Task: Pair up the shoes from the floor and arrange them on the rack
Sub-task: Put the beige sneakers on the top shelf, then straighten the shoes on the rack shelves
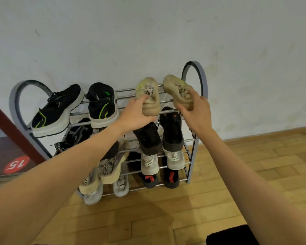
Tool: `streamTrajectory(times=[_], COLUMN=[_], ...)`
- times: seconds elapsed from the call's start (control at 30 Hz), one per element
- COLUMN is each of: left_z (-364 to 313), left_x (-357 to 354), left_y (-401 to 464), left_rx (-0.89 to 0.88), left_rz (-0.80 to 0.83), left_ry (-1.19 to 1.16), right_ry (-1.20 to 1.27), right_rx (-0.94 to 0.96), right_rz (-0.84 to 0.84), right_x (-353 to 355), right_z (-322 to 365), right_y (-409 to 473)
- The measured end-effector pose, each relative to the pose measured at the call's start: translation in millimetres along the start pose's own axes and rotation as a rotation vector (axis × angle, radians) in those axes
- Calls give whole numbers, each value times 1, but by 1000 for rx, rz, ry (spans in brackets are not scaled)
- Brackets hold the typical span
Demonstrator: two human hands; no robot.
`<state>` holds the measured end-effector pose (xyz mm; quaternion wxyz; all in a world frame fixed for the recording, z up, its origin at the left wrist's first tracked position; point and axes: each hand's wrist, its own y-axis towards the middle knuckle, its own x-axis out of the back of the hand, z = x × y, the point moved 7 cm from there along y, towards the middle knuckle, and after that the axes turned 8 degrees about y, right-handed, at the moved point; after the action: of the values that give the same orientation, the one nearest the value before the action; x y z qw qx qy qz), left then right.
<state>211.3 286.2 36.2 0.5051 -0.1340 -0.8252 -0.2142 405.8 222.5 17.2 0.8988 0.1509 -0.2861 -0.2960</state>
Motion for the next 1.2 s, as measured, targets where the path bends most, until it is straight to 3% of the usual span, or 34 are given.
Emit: streamTrajectory(times=[0.3,0.83,0.93,1.07,1.2], left_z=[-34,-17,-4,27,77], left_x=[-6,-15,13,52,89], left_y=[1,-11,-43,-83,-112], left_rx=[-119,-176,-197,-215,-67], left_rz=[-222,-147,-276,-438,-598], left_ry=[-72,-1,41,79,197], right_ry=[-6,-225,-339,-347,-325], right_rx=[33,37,101,217,253], right_rz=[4,63,32,137,138], right_x=[-1,-17,-26,-64,-101], right_z=[1,17,38,69,105], right_y=[12,-14,-39,-67,-82])
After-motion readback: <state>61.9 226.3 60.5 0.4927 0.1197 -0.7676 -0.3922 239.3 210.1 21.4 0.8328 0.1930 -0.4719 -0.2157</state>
